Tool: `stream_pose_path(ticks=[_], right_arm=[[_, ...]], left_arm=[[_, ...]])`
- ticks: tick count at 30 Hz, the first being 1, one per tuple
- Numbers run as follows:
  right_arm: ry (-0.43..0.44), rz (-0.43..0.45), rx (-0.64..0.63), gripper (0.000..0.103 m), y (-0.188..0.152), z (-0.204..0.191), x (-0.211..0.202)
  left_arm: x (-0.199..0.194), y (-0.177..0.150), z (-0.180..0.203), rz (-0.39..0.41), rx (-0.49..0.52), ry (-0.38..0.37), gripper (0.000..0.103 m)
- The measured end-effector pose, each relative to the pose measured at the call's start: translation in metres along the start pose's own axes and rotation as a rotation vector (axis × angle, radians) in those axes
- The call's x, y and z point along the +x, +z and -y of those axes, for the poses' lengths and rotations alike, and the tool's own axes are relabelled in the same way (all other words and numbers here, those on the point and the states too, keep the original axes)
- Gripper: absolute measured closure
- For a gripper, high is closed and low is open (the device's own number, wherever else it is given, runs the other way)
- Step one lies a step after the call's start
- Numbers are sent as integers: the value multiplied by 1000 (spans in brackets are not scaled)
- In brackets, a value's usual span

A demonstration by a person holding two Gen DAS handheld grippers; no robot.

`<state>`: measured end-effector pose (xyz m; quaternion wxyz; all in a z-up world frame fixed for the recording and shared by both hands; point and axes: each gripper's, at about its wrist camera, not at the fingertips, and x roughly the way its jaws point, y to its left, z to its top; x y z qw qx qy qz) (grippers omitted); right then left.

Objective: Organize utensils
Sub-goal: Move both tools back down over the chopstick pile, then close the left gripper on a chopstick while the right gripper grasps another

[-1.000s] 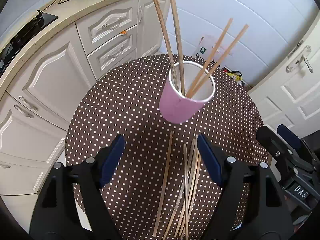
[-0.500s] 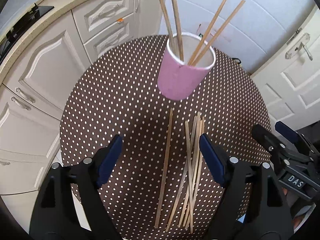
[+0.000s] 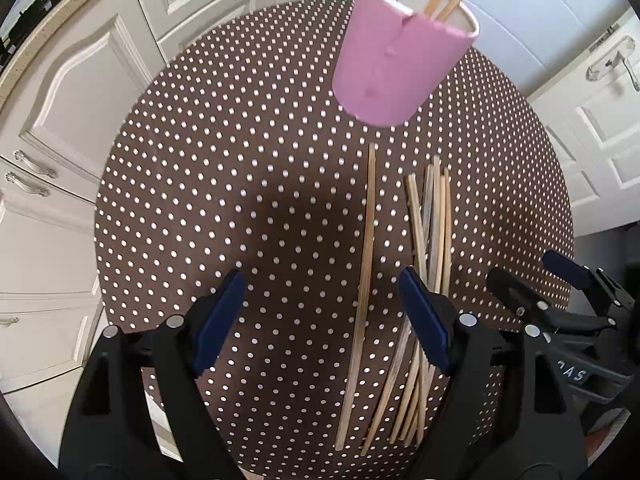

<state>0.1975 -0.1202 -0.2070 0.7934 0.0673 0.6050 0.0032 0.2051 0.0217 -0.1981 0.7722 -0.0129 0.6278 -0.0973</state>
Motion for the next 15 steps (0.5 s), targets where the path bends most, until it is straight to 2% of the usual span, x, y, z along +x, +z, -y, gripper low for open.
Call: stream_pose_path(ticks=[7, 13, 15], right_arm=[[-10, -25, -19, 9, -11, -10, 8], [-17, -28, -18, 9, -17, -14, 8], [-18, -21, -15, 9, -18, -15, 6]], left_arm=[[18, -8, 4, -25, 41, 21, 25], [32, -9, 7, -45, 33, 22, 26], [35, -9, 8, -44, 31, 38, 30]])
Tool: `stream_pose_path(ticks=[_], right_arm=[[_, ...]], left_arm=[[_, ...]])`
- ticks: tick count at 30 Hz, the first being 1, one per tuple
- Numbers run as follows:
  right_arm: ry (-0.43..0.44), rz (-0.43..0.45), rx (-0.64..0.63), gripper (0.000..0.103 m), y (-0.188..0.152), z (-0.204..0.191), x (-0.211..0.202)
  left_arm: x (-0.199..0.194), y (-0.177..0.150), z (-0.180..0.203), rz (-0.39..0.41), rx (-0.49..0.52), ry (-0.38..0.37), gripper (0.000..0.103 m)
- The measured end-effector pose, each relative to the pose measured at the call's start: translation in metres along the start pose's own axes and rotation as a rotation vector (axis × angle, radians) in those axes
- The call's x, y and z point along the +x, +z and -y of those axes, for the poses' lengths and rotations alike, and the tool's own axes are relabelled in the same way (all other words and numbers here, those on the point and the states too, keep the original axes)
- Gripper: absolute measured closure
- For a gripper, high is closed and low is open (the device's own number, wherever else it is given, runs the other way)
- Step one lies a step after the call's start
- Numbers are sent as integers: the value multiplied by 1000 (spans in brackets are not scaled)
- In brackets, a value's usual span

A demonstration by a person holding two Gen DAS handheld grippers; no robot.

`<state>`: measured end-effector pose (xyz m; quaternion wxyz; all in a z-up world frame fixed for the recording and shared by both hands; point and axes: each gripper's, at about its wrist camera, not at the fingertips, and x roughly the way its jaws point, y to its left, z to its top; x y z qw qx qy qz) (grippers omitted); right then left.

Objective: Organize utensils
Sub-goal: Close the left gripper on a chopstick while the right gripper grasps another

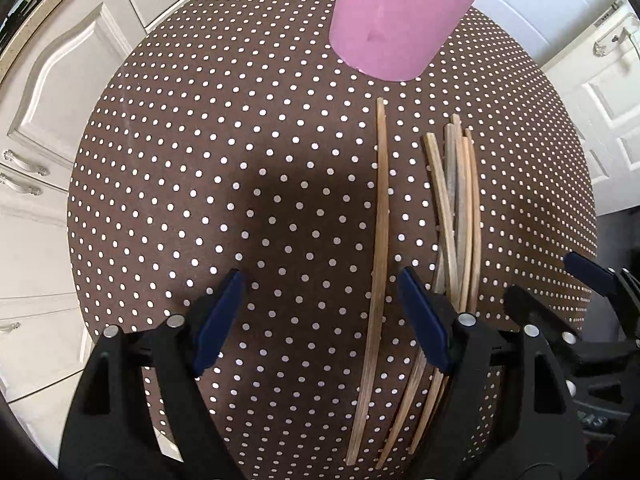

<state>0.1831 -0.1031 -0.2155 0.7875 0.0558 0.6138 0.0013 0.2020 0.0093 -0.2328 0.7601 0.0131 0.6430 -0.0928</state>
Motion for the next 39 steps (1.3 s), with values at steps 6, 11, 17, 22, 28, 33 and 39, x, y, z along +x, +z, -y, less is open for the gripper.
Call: stream_pose_path(ticks=[6, 11, 17, 22, 28, 33, 39], right_arm=[[18, 1, 27, 9, -1, 0, -7], [25, 6, 6, 9, 4, -4, -11], [79, -10, -15, 19, 4, -19, -9], [157, -37, -27, 49, 7, -30, -4], [201, -37, -88, 74, 13, -51, -2], [220, -48, -116, 87, 17, -65, 6], [184, -61, -107, 87, 23, -69, 18]], left_arm=[[0, 6, 6, 27, 10, 35, 55], [-1, 12, 10, 45, 14, 63, 82], [-1, 15, 1, 39, 4, 41, 96], [-2, 14, -6, 29, -7, 33, 97], [-7, -2, -20, 6, -60, 9, 97], [-8, -13, -29, 0, -94, -13, 97], [-4, -15, -39, 5, -74, -7, 96]])
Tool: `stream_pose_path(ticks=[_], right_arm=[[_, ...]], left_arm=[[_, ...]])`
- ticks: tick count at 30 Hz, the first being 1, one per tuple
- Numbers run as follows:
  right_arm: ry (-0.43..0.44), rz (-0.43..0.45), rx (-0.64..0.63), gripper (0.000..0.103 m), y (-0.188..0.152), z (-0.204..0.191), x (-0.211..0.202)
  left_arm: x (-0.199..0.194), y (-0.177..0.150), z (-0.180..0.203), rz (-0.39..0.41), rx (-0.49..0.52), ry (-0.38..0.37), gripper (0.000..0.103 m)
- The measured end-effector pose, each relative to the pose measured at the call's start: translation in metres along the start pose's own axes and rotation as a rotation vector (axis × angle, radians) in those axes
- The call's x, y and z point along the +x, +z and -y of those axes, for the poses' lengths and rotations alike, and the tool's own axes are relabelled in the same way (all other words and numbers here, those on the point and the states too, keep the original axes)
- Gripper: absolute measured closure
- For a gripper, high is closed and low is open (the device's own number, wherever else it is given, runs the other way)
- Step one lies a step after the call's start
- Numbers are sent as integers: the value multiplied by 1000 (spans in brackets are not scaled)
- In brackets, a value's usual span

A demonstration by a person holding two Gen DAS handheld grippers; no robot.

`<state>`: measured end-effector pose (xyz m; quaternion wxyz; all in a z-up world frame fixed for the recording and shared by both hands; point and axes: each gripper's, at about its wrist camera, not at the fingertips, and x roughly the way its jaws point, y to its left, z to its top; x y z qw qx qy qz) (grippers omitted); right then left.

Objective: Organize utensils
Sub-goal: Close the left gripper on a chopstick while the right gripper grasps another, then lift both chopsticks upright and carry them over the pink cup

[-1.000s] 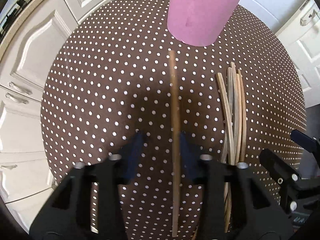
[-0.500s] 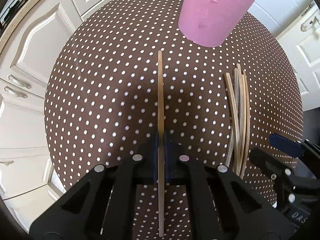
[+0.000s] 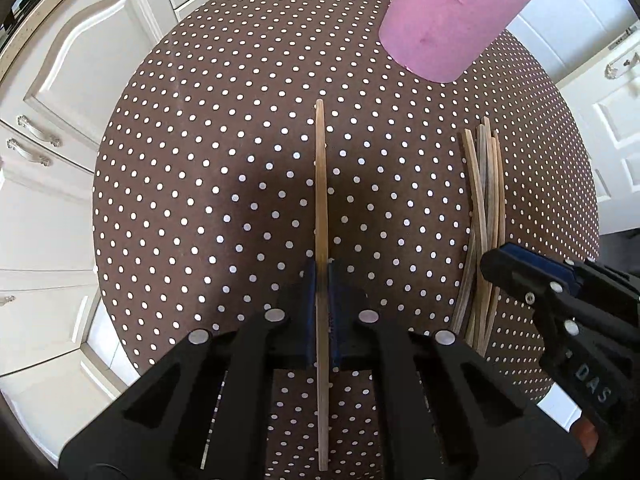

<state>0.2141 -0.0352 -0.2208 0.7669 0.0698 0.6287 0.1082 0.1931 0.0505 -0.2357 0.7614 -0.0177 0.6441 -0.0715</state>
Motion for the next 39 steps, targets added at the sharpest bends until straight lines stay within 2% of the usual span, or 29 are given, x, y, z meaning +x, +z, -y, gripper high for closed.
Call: stream_pose_path(ticks=[4, 6, 8, 16, 23, 29, 39], right_arm=[[-21, -41, 16, 87, 6, 1, 13], [-23, -29, 5, 88, 8, -2, 16], [-40, -30, -9, 95, 13, -9, 20], [-10, -45, 25, 98, 18, -7, 31], [29, -25, 70, 98, 7, 20, 6], [40, 21, 74, 98, 10, 30, -13], [39, 114, 87, 98, 11, 45, -50]], left_arm=[[-6, -3, 11, 5, 6, -1, 96], [-6, -3, 10, 4, 6, -3, 96], [-6, -2, 10, 2, 8, -2, 96], [-6, -3, 10, 6, 8, 4, 96], [-7, -3, 10, 8, 3, -5, 96], [-11, -3, 12, 15, -1, -6, 97], [-41, 7, 15, 89, -22, -28, 97]])
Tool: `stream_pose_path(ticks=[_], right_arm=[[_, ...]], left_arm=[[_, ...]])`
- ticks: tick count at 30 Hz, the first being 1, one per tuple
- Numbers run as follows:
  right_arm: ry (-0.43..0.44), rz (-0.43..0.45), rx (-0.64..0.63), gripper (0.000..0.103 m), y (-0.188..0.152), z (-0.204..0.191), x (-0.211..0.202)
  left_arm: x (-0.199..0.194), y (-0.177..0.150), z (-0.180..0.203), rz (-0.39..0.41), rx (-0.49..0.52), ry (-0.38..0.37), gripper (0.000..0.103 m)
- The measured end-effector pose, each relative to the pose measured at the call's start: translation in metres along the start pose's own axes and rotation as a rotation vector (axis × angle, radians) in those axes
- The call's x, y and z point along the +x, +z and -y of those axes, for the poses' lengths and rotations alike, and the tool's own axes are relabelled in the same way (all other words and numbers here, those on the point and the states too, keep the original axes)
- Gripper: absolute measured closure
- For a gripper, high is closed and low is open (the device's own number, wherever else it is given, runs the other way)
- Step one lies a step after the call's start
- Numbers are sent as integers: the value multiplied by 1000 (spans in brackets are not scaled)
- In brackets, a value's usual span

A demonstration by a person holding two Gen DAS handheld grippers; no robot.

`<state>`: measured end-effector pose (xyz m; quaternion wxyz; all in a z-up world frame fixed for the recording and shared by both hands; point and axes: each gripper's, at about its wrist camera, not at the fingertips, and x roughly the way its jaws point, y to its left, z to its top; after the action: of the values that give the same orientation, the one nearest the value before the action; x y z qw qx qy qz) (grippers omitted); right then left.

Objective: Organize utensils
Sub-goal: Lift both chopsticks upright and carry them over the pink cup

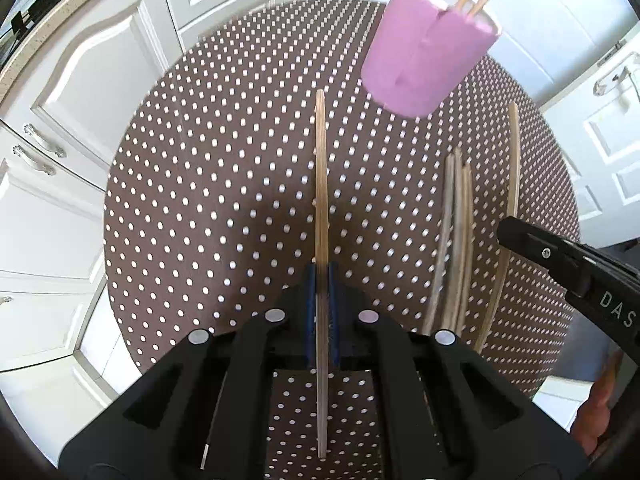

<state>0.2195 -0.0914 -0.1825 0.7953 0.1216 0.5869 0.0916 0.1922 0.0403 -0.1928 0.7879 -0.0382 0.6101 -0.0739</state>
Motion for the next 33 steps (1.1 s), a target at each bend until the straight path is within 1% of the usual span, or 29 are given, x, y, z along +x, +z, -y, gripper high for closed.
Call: stream_pose_path(ticks=[3, 4, 8, 15, 19, 22, 30, 33], right_arm=[[10, 36, 9, 98, 2, 4, -15], [10, 46, 9, 98, 2, 0, -16], [7, 106, -4, 98, 5, 4, -38], [3, 203, -18, 98, 14, 0, -67], [13, 252, -14, 98, 20, 2, -83], [26, 289, -10, 98, 26, 3, -96], [50, 399, -17, 98, 43, -2, -133], [55, 428, -15, 98, 48, -3, -143]], left_arm=[[-15, 6, 3, 44, 3, 0, 97], [-20, 8, 4, 58, 2, 1, 97], [-38, 15, 10, 99, -5, -4, 97], [-66, 24, 19, 182, -20, 5, 97], [-84, 29, 26, 254, -2, 1, 97], [-98, 34, 30, 294, -1, -5, 97], [-126, 47, 41, 379, 15, -15, 97], [-138, 52, 45, 416, 22, -19, 97]])
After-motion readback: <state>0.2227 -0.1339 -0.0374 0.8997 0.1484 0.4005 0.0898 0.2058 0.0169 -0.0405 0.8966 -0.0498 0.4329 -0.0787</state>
